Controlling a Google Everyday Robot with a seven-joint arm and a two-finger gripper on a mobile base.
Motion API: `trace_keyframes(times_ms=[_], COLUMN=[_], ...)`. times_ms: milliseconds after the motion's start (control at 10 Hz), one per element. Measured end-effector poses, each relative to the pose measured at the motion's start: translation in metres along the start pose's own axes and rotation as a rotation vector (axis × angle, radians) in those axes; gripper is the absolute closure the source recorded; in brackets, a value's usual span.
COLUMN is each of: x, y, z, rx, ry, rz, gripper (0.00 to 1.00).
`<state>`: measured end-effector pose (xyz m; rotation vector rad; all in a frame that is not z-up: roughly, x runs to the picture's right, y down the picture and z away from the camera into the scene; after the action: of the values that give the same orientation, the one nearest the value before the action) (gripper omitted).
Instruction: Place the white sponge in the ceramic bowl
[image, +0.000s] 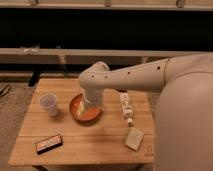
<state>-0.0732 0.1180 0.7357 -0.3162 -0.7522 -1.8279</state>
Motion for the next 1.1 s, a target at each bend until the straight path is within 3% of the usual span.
trace_keyframes(times_ms=[400,800,1100], x=[-0.002,-0.044,-0.087], y=[0.000,0.037,0.076], z=[0.000,-0.005,0.006], rx=[-0.010,-0.063,-0.095], ry=[-0.006,-0.040,-0.102], rz=[0.015,0.124,0.236], gripper=[0.20,0.20,0.20])
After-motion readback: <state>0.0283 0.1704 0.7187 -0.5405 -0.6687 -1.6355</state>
